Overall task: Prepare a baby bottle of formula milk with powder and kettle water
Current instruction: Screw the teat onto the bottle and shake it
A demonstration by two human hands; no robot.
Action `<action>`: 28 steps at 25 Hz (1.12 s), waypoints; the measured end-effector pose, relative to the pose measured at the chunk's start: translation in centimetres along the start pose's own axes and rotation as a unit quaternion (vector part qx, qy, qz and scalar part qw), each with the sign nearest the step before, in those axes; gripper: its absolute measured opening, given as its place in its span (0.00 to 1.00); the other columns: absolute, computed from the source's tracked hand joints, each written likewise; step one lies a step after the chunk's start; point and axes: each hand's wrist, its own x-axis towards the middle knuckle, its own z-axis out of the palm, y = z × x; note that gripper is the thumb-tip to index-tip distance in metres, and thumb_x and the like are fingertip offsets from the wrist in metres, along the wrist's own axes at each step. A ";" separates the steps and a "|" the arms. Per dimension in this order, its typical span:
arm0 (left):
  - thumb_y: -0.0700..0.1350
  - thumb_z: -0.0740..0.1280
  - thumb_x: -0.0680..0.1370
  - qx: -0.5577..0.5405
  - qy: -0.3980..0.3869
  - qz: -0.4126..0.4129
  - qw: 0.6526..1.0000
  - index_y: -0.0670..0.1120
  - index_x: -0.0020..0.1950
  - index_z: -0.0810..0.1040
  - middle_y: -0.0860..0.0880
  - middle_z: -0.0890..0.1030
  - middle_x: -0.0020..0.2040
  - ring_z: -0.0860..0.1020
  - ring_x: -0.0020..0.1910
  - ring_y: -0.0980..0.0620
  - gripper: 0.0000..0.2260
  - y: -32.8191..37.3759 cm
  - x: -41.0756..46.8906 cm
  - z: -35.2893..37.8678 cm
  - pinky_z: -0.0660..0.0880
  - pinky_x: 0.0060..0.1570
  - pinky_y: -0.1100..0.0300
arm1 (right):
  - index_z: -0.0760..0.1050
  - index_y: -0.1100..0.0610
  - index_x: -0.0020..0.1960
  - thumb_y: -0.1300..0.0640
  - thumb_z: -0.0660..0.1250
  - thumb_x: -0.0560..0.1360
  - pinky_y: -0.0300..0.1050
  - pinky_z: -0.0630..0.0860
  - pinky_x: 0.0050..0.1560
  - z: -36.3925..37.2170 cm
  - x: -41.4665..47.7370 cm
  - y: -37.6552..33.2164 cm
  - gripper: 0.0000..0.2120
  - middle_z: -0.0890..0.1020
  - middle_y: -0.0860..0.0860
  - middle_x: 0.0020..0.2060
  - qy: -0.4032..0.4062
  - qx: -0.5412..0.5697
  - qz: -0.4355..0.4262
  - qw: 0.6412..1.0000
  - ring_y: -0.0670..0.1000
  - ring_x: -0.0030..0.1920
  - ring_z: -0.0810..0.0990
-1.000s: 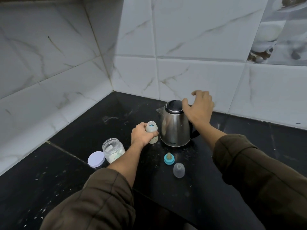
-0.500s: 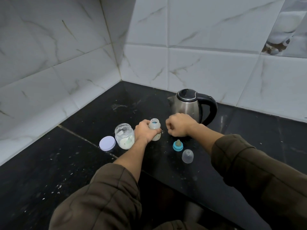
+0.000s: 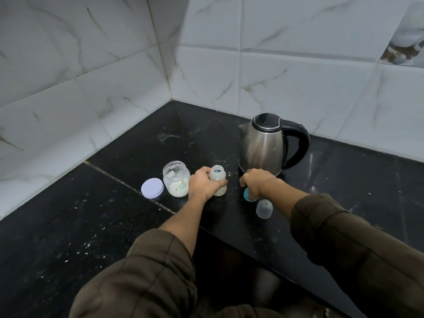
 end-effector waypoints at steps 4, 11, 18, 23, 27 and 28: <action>0.55 0.82 0.65 -0.008 -0.007 0.003 1.000 0.54 0.58 0.78 0.55 0.85 0.52 0.83 0.53 0.54 0.25 -0.4 0.2 -0.1 0.80 0.58 0.51 | 0.75 0.52 0.70 0.56 0.75 0.75 0.52 0.81 0.56 1.0 0.4 -0.2 0.25 0.78 0.55 0.62 -0.022 -0.010 0.002 1.000 0.57 0.59 0.80; 0.54 0.82 0.63 -0.004 -0.016 0.018 1.000 0.55 0.57 0.78 0.56 0.85 0.49 0.83 0.50 0.55 0.25 -0.9 -0.1 -0.2 0.81 0.56 0.50 | 0.77 0.49 0.61 0.48 0.78 0.69 0.47 0.77 0.51 -4.1 0.5 0.1 0.23 0.82 0.53 0.57 0.097 0.103 -0.003 0.990 0.56 0.54 0.80; 0.55 0.84 0.63 -0.016 -0.028 0.008 0.999 0.53 0.60 0.79 0.55 0.85 0.51 0.83 0.52 0.54 0.28 -1.0 -0.1 -0.2 0.80 0.58 0.49 | 0.80 0.50 0.64 0.47 0.77 0.71 0.49 0.77 0.60 -9.2 0.7 -3.3 0.23 0.83 0.50 0.59 0.176 0.081 -0.091 0.977 0.55 0.60 0.80; 0.55 0.83 0.64 0.004 -0.030 0.022 0.999 0.52 0.60 0.80 0.55 0.85 0.50 0.83 0.52 0.53 0.27 -1.1 -0.3 -0.3 0.80 0.58 0.48 | 0.79 0.50 0.65 0.51 0.77 0.72 0.50 0.78 0.58 -8.6 1.4 -4.6 0.23 0.81 0.50 0.59 0.133 0.045 -0.110 0.984 0.53 0.59 0.79; 0.54 0.82 0.67 0.015 -0.023 0.026 0.999 0.52 0.62 0.80 0.54 0.85 0.52 0.82 0.53 0.53 0.26 -0.8 -0.6 -0.4 0.80 0.58 0.49 | 0.80 0.51 0.65 0.52 0.76 0.72 0.46 0.76 0.52 -8.1 1.7 -4.8 0.22 0.82 0.50 0.58 0.125 0.040 -0.110 0.985 0.52 0.55 0.78; 0.53 0.82 0.67 0.019 -0.024 0.026 0.999 0.52 0.61 0.80 0.54 0.85 0.51 0.82 0.53 0.52 0.25 -0.8 -0.5 -0.5 0.80 0.58 0.50 | 0.80 0.51 0.65 0.52 0.77 0.72 0.45 0.76 0.51 -8.1 1.8 -4.9 0.22 0.82 0.50 0.58 0.121 0.042 -0.110 0.986 0.51 0.54 0.78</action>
